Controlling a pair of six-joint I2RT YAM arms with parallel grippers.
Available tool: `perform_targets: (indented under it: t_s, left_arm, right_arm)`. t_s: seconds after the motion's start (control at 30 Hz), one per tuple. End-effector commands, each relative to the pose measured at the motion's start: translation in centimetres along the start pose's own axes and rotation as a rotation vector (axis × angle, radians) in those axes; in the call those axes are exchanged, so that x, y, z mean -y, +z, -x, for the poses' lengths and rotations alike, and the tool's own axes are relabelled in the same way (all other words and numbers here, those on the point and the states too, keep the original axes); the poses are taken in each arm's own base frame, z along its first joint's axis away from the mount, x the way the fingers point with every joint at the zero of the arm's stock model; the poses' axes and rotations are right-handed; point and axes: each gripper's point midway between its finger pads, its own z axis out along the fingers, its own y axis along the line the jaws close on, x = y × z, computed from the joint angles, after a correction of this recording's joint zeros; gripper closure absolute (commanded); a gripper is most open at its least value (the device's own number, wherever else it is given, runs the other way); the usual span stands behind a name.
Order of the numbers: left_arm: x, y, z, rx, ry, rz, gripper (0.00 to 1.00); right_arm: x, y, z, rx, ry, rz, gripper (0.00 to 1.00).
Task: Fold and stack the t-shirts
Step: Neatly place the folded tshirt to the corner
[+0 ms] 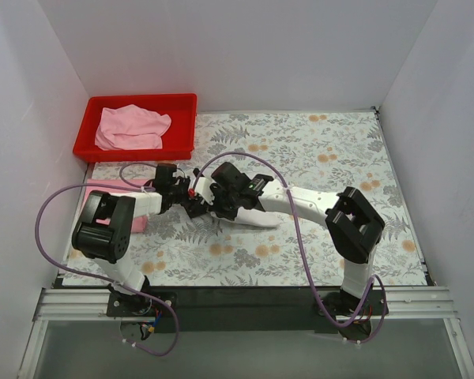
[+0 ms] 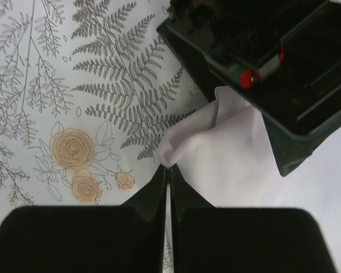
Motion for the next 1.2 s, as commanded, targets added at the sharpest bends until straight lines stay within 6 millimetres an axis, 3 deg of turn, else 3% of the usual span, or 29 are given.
perform_targets:
  t_s: [0.0, 0.1, 0.27, 0.43, 0.57, 0.6, 0.67, 0.73, 0.77, 0.8, 0.83, 0.9, 0.97, 1.03, 1.07, 1.17]
  left_arm:
    - [-1.1, 1.0, 0.1, 0.037, -0.074, 0.032, 0.1]
    - [-1.8, 1.6, -0.6, 0.012, -0.12, 0.044, 0.1]
    - [-1.9, 2.4, -0.9, -0.016, -0.124, 0.015, 0.32]
    - [-2.0, 3.1, -1.5, -0.058, -0.145, -0.01, 0.39]
    - [-1.3, 3.1, -1.6, -0.074, -0.127, -0.022, 0.65]
    - [-1.2, 3.0, -1.5, -0.075, -0.112, -0.017, 0.8]
    - [-1.4, 2.3, -1.9, -0.095, -0.043, 0.021, 0.89]
    - [-0.1, 1.5, -1.2, -0.088, 0.028, 0.024, 1.0]
    - [-1.2, 0.8, -1.7, -0.11, 0.075, 0.09, 1.0]
    - [-0.7, 0.3, -1.3, -0.101, 0.11, 0.094, 1.0]
    - [-0.1, -0.5, -1.0, -0.089, 0.152, 0.097, 1.0]
    - [-1.3, -2.1, -0.9, -0.103, 0.221, 0.166, 1.0]
    - [-1.3, -4.0, -0.2, -0.101, 0.262, 0.205, 1.0]
    - [-1.2, -5.5, 0.9, -0.082, 0.349, 0.223, 1.0]
    - [-2.0, -6.6, 0.9, -0.1, 0.354, 0.259, 1.0]
    - [-2.7, -8.6, 1.2, -0.121, 0.466, 0.325, 1.0]
  right_arm:
    - [-0.1, -1.6, 4.1, 0.108, 0.006, 0.013, 0.99]
    - [-0.2, -1.6, 4.7, 0.121, 0.017, 0.023, 0.99]
    - [-0.5, -1.6, 5.1, 0.133, 0.027, 0.046, 0.99]
    - [-0.9, -1.7, 5.5, 0.146, 0.038, 0.063, 0.99]
    - [-0.9, -1.5, 6.1, 0.158, 0.045, 0.077, 0.99]
    - [-1.1, -1.4, 6.3, 0.162, 0.044, 0.09, 0.99]
    - [-1.2, -1.6, 7.0, 0.18, 0.049, 0.1, 0.99]
    - [-1.6, -2.2, 7.9, 0.207, 0.053, 0.13, 0.99]
    - [-1.7, -2.5, 8.0, 0.215, 0.059, 0.135, 0.97]
    - [-2.0, -2.9, 8.2, 0.225, 0.059, 0.15, 0.93]
    - [-2.2, -3.2, 8.3, 0.232, 0.059, 0.158, 0.8]
    - [-2.4, -4.4, 8.4, 0.252, 0.061, 0.171, 0.62]
    - [-2.7, -5.7, 8.2, 0.268, 0.065, 0.185, 0.41]
    - [-3.0, -6.7, 8.0, 0.289, 0.071, 0.224, 0.1]
    - [-3.1, -7.7, 8.1, 0.302, 0.067, 0.229, 0.02]
    - [-3.1, -9.4, 7.6, 0.316, 0.066, 0.256, 0.02]
